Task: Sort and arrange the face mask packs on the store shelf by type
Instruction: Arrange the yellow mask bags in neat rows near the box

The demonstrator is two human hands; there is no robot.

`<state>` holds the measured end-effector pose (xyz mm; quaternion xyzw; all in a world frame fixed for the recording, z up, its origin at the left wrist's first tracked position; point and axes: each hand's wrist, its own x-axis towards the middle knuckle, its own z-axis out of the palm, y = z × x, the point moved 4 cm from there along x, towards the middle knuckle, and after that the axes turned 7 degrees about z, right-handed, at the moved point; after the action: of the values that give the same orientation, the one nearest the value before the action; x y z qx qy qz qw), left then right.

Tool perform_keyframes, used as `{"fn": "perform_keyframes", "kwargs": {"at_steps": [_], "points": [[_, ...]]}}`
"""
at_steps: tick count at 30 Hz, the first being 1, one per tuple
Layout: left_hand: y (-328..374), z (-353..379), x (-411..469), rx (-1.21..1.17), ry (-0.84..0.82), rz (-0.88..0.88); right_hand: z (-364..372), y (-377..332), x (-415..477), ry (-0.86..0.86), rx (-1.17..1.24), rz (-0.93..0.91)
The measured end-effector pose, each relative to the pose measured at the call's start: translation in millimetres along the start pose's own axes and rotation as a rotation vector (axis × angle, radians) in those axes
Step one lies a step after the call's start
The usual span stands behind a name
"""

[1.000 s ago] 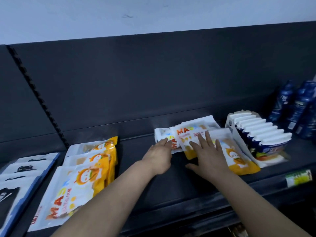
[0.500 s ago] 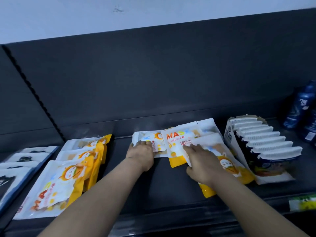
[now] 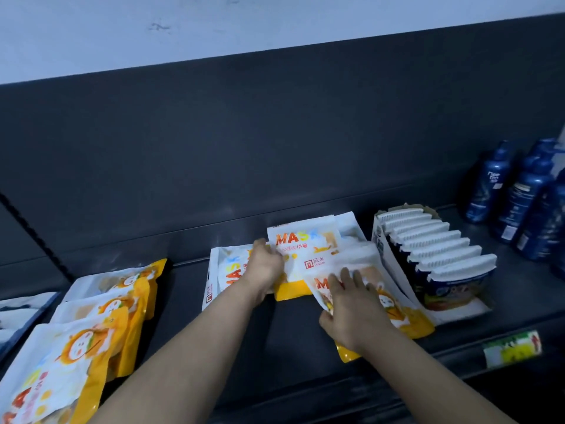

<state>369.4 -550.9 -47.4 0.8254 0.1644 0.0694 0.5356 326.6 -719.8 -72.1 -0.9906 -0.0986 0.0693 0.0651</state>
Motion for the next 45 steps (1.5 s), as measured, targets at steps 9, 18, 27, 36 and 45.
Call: {"fn": "perform_keyframes", "kwargs": {"at_steps": [9, 18, 27, 36, 45], "points": [[12.9, -17.6, -1.9, 0.34, -0.064, 0.516, -13.7, 6.8, -9.1, 0.042, 0.082, 0.056], [2.4, 8.4, -21.7, 0.854, -0.131, 0.718, -46.5, 29.6, -12.8, 0.191, 0.621, 0.095], [11.3, 17.6, -21.4, 0.502, -0.112, 0.828, -39.9, 33.1, -24.4, 0.134, 0.587, 0.08], [16.6, -60.4, -44.4, 0.926, 0.256, 1.125, -59.6, 10.3, -21.4, 0.433, 0.453, -0.073], [-35.6, -48.0, -80.8, 1.276, -0.332, 0.624, -37.7, -10.1, -1.3, 0.314, 0.397, -0.123]]}}
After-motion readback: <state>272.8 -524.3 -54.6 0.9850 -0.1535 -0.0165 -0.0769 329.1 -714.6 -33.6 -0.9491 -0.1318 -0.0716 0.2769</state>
